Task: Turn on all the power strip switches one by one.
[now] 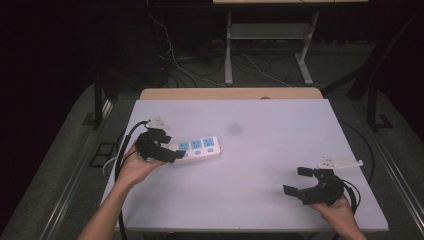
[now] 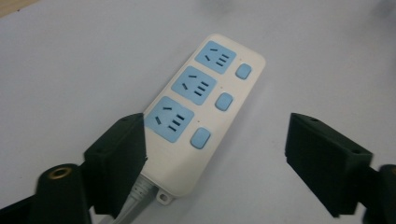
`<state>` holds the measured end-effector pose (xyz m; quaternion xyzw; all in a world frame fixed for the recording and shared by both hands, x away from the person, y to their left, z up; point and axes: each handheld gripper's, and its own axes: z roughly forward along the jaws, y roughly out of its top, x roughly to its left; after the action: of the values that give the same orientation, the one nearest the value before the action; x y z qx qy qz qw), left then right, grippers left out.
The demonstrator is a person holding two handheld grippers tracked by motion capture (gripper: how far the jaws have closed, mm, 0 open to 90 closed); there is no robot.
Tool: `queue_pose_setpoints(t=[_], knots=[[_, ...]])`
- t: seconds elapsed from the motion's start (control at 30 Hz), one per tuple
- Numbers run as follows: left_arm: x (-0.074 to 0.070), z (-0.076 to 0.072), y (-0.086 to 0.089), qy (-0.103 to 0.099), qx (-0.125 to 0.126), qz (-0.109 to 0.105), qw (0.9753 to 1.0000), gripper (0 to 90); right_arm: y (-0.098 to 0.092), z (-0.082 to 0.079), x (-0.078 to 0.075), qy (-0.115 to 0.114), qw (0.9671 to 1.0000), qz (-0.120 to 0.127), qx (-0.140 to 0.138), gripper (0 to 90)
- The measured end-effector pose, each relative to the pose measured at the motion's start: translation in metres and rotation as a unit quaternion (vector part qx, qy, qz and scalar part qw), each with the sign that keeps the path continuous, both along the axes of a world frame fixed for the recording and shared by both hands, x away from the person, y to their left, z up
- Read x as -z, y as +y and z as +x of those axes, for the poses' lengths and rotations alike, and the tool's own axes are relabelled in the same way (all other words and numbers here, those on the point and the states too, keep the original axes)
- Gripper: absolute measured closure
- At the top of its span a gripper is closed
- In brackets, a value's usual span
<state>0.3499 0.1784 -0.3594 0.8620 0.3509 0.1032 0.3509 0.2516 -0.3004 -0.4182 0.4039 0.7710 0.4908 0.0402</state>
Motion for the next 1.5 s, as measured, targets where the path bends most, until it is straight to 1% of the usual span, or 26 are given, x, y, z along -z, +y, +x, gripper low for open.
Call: queue_pose_setpoints(t=[0.03,0.07,0.17,0.2,0.23,0.27,0.33,0.4,0.43,0.47,0.5,0.53,0.57,0.6,0.63,0.67,0.7,0.73,0.77,0.83,1.0,1.03,1.17,1.23,1.37,1.5], knots=[[0.001,0.001,0.0,0.0,0.0,-0.001,1.0,26.9,0.0,0.0,0.0,-0.001,1.0,0.0,0.0,0.4],[0.001,0.002,0.0,0.001,0.0,0.0,1.0,26.9,0.0,0.0,0.0,-0.001,1.0,0.0,0.0,0.4],[0.003,0.005,0.001,0.001,0.002,0.0,1.0,34.7,0.0,0.0,0.0,0.0,1.0,0.0,0.0,0.4],[0.004,0.005,0.001,-0.001,0.0,-0.001,1.0,40.1,-0.001,0.0,0.0,-0.001,1.0,0.0,0.001,0.4],[0.004,0.006,0.001,0.0,0.0,-0.002,1.0,40.1,-0.001,0.0,0.0,-0.001,1.0,0.0,0.001,0.4],[0.005,0.007,0.001,-0.001,0.0,0.0,1.0,42.6,-0.001,0.0,0.0,-0.001,1.0,0.0,0.001,0.4],[0.006,0.008,0.001,-0.002,0.005,0.003,1.0,50.8,-0.001,0.0,0.0,0.0,1.0,0.0,0.001,0.3],[0.008,0.009,0.0,0.001,0.01,0.005,0.9999,52.5,-0.001,0.0,0.0,0.0,1.0,0.0,0.001,0.4],[0.009,0.01,0.0,0.003,0.012,0.006,0.9999,54.6,-0.001,0.0,0.0,0.0,1.0,0.0,0.001,0.4],[0.01,0.011,-0.001,0.005,0.016,0.006,0.9998,59.5,0.0,0.0,0.0,0.0,1.0,0.0,0.001,0.4],[0.011,0.012,-0.001,0.007,0.018,0.007,0.9998,61.8,0.0,0.0,0.0,0.0,1.0,0.0,0.001,0.4],[0.012,0.012,-0.002,0.008,0.021,0.008,0.9997,61.8,0.0,0.0,0.0,0.0,1.0,0.0,0.001,0.4],[0.012,0.013,-0.003,0.008,0.021,0.009,0.9997,70.2,-0.001,0.0,0.0,0.0,1.0,0.0,0.002,0.4],[0.013,0.013,-0.003,0.01,0.02,0.008,0.9997,70.2,-0.001,0.0,0.0,0.0,1.0,0.0,0.002,0.4],[0.014,0.014,-0.003,0.01,0.021,0.009,0.9997,72.4,-0.001,0.0,0.0,0.0,1.0,0.0,0.001,0.4],[0.015,0.015,-0.004,0.009,0.021,0.009,0.9997,77.7,0.0,0.001,0.0,0.0,1.0,0.0,0.0,0.4],[0.015,0.015,-0.004,0.01,0.022,0.008,0.9997,77.7,0.0,0.001,0.0,0.0,1.0,0.0,0.0,0.4],[0.016,0.016,-0.004,0.011,0.023,0.008,0.9996,84.1,0.0,0.001,0.001,0.0,1.0,-0.001,-0.001,0.4],[0.017,0.017,-0.004,0.013,0.023,0.006,0.9996,84.1,0.0,0.001,0.001,0.0,1.0,-0.001,-0.001,0.4],[0.018,0.019,-0.004,0.016,0.025,0.006,0.9995,89.0,0.0,0.001,0.001,0.0,1.0,-0.001,-0.001,0.4],[0.024,0.023,-0.006,0.022,0.025,0.006,0.9994,89.4,-0.001,0.001,0.0,-0.001,1.0,0.001,0.0,0.4],[0.026,0.024,-0.006,0.024,0.022,0.001,0.9995,89.5,-0.001,0.001,0.001,0.0,1.0,0.0,0.0,0.4],[0.032,0.027,-0.006,0.028,0.019,-0.007,0.9994,89.4,0.0,0.001,0.001,0.0,1.0,-0.001,-0.001,0.4],[0.036,0.029,-0.006,0.032,0.016,-0.007,0.9993,89.5,0.0,0.001,0.001,0.001,1.0,-0.001,-0.001,0.4],[0.042,0.028,-0.006,0.038,0.016,-0.006,0.9991,89.5,-0.001,0.001,0.001,0.0,1.0,0.001,-0.001,0.4],[0.047,0.028,-0.004,0.043,0.013,-0.011,0.9989,89.5,-0.001,0.001,0.001,0.001,1.0,0.001,0.0,0.4]])
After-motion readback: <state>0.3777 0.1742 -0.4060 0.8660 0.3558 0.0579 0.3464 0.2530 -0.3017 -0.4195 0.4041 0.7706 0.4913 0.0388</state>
